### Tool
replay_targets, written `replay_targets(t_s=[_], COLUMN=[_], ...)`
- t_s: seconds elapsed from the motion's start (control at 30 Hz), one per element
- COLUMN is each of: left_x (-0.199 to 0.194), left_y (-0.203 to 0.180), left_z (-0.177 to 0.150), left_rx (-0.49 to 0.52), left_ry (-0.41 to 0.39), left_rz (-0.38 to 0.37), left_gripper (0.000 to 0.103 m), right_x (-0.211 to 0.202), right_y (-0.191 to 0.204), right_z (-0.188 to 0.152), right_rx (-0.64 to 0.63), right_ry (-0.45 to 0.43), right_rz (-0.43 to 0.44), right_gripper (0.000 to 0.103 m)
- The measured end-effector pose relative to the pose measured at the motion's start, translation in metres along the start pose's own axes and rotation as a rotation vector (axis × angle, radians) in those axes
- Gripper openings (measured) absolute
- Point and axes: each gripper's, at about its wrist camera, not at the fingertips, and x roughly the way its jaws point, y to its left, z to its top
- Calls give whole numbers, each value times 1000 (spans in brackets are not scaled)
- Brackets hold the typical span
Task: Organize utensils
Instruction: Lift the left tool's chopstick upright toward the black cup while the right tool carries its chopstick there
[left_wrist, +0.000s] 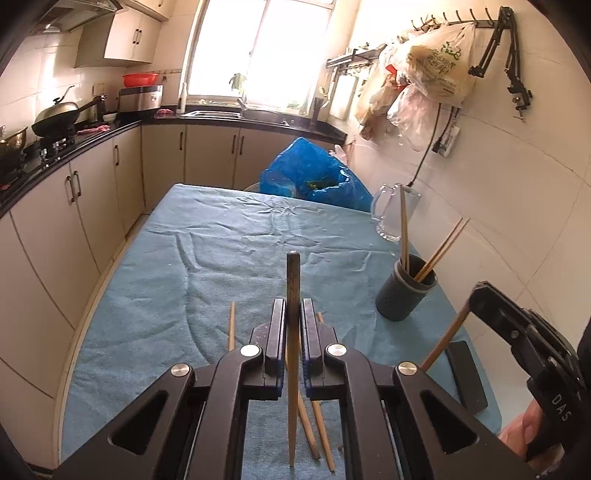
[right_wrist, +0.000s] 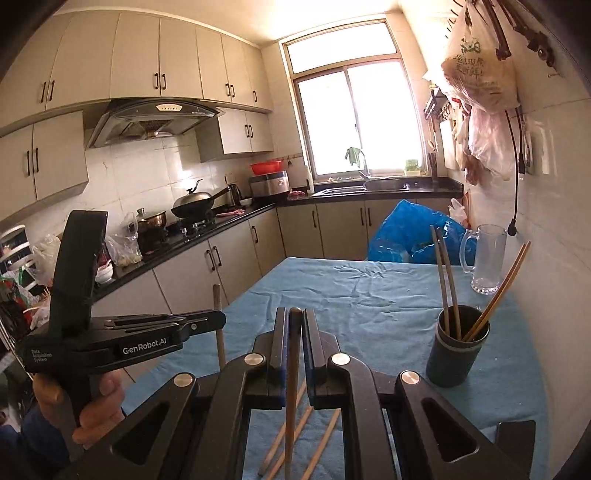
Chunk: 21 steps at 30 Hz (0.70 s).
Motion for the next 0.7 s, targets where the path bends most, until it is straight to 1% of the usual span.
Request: replay_targets(t_s=[0.13, 0.37, 0.7], left_x=[0, -2, -7], left_y=[2, 8, 10], left_z=[1, 3, 7], left_rx=[-13, -35, -41], left_ry=[4, 2, -7], left_rz=[4, -7, -18], left_gripper=[7, 7, 7], right_x=[1, 8, 7], right_y=[0, -5, -8], right_z=[-2, 1, 4], right_rx=[-10, 32, 46], right_ry=[-5, 15, 5], right_rz=[-2, 12, 0], right_gripper=[8, 8, 8])
